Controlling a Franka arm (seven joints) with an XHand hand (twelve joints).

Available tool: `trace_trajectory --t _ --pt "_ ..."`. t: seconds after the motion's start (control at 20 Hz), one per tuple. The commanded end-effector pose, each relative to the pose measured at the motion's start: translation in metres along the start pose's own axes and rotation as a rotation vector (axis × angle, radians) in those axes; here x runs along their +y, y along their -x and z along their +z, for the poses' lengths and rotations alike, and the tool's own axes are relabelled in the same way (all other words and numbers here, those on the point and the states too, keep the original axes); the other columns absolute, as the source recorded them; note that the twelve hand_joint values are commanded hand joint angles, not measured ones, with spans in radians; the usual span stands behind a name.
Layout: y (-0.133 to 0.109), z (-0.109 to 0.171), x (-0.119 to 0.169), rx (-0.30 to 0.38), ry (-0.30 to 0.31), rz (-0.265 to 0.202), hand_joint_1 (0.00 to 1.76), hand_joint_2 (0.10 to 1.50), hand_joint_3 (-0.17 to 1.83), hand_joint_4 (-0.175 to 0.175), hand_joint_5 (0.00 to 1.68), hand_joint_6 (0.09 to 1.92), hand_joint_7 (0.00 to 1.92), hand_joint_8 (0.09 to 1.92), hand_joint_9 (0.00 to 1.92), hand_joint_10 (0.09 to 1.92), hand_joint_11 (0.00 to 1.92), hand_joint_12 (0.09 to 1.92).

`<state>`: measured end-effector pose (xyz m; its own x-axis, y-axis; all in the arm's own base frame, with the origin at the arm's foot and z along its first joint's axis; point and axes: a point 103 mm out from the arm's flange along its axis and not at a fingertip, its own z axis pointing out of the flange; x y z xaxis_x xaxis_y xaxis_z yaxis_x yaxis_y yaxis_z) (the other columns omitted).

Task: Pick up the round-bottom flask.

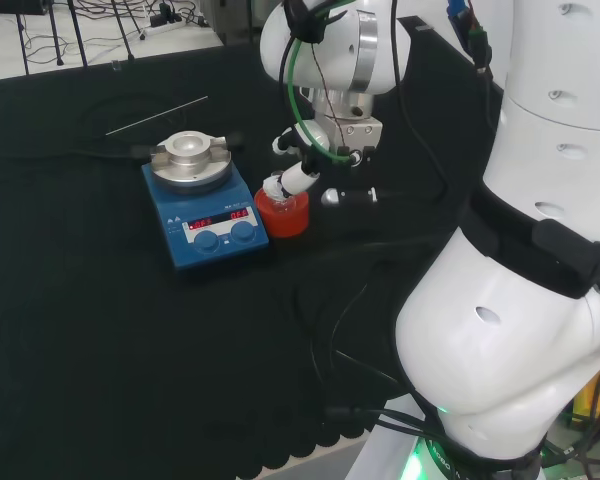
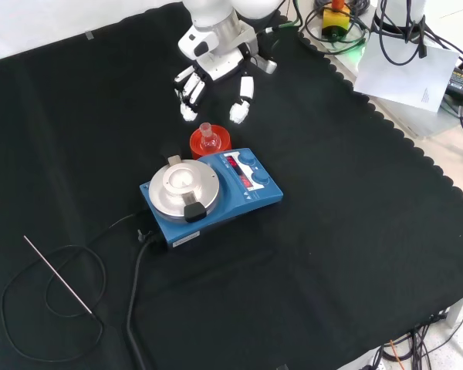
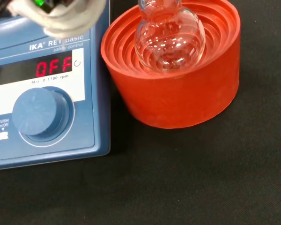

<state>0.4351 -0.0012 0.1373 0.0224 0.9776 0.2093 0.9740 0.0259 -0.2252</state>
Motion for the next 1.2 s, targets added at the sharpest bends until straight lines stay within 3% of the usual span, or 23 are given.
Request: trace_trajectory --t 0.05,0.6,1.2 --pt "0.007 0.003 0.005 0.013 0.0 0.014 0.8 0.64 0.5 -0.054 0.61 0.09 0.32 0.68 0.48 0.69 0.0 1.38" --pt "0.025 0.015 0.019 0.043 0.008 0.035 0.81 0.64 0.5 -0.056 0.61 0.09 0.32 0.67 0.49 0.69 0.0 1.38" --pt "0.024 0.025 0.03 0.076 0.024 0.022 0.83 0.63 0.51 -0.057 0.65 0.1 0.32 0.67 0.49 0.68 0.0 1.38"
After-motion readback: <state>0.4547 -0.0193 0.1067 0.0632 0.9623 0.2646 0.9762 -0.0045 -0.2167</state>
